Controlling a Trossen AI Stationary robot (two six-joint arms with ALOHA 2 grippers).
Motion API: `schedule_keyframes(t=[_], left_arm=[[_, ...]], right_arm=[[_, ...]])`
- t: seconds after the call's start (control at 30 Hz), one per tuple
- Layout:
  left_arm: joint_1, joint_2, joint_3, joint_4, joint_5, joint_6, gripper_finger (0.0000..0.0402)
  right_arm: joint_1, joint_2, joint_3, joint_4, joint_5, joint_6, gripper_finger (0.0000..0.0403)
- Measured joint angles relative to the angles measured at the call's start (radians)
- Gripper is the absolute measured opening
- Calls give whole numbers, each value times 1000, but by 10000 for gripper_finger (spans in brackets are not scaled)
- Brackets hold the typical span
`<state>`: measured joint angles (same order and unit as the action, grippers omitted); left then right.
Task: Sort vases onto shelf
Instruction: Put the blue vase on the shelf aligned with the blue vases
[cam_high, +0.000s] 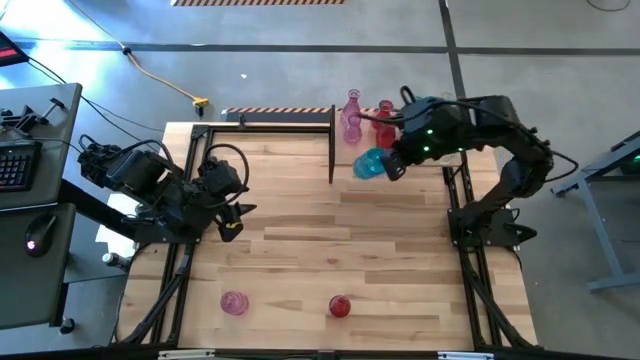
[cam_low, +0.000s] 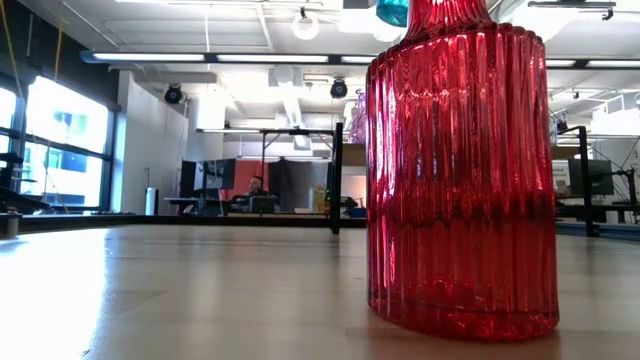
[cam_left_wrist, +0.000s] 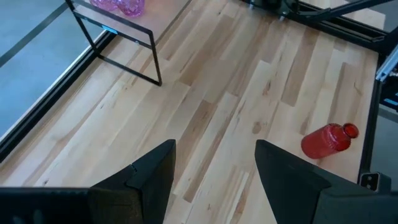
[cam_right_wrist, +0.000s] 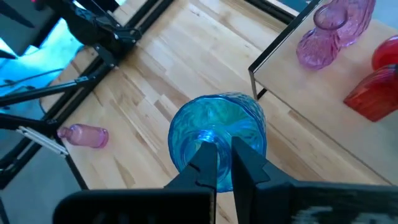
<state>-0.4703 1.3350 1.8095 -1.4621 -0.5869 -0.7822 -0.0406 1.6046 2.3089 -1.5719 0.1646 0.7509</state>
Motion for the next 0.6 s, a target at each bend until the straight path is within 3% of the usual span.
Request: schedule_keyframes(t=[0.6], left_arm=[[98,0,0,0,27,27,211]], right_arm=[[-1,-101,-1,1,46,-23,0]])
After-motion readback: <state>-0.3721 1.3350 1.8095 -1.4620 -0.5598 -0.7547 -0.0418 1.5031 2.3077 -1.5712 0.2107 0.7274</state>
